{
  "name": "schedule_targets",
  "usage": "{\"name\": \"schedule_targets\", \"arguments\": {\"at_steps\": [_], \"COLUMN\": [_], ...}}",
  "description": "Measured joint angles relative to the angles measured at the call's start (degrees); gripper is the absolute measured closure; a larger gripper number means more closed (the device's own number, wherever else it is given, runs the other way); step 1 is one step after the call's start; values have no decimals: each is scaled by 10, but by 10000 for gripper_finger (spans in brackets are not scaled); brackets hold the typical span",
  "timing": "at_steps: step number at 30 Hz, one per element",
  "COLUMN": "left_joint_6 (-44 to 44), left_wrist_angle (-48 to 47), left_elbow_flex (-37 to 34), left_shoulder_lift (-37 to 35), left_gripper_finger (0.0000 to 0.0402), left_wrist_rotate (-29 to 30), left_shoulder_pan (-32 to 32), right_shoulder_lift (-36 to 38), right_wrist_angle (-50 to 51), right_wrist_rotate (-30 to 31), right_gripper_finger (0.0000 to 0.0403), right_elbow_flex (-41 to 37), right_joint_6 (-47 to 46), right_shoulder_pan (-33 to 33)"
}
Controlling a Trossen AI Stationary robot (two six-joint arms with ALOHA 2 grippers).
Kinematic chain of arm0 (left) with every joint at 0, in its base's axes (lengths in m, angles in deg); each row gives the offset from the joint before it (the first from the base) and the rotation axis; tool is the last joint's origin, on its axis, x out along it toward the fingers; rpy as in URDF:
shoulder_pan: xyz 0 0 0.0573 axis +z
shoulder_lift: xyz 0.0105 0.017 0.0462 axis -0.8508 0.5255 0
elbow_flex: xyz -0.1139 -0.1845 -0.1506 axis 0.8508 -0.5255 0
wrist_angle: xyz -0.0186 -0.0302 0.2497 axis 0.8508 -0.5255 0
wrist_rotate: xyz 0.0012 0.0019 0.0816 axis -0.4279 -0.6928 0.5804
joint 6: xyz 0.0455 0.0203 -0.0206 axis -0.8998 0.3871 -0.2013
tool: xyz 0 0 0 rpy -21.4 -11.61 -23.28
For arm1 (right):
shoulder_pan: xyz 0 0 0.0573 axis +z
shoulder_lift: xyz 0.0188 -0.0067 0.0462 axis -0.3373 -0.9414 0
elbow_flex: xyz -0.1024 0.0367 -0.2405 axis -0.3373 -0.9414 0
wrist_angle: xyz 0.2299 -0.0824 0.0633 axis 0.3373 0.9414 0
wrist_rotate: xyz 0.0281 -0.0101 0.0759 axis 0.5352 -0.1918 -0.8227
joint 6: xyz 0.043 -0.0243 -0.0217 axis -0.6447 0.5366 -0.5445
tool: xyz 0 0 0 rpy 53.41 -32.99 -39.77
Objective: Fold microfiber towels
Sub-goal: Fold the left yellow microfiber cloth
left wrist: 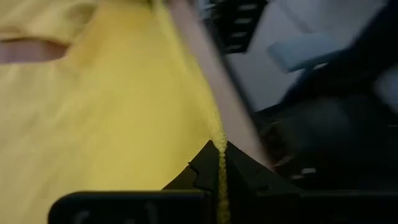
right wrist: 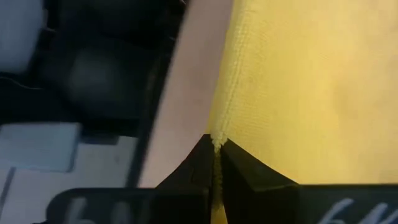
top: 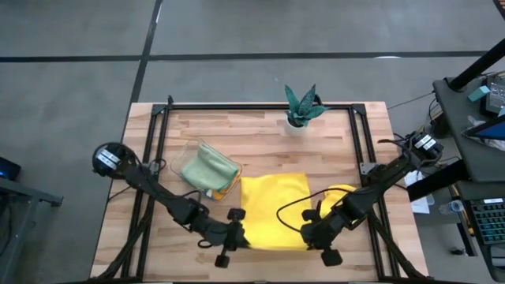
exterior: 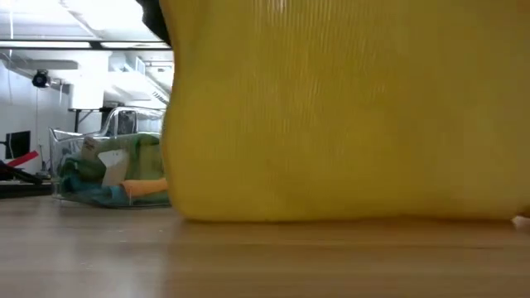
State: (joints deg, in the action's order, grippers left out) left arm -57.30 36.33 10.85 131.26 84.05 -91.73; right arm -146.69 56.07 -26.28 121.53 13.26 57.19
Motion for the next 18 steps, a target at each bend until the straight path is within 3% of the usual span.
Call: {"name": "schedule_targets", "arguments": {"at_steps": [7,18], "left_joint_6": [0,14], "left_wrist_angle": [13,-92], "left_elbow_flex": [2,-1], "left_shoulder_lift": [0,0], "left_gripper_finger": [402,402], "left_wrist_rotate": [-15,115], "left_shoulder_pan": [-16,4], "right_shoulder_lift": [0,0], "right_wrist_angle": [22,61], "right_wrist_rotate": [9,131], "right_gripper_finger": [394,394], "right_elbow_flex": [30,-7], "right_joint_6": [17,50], "right_shoulder_pan": [-1,-66]}}
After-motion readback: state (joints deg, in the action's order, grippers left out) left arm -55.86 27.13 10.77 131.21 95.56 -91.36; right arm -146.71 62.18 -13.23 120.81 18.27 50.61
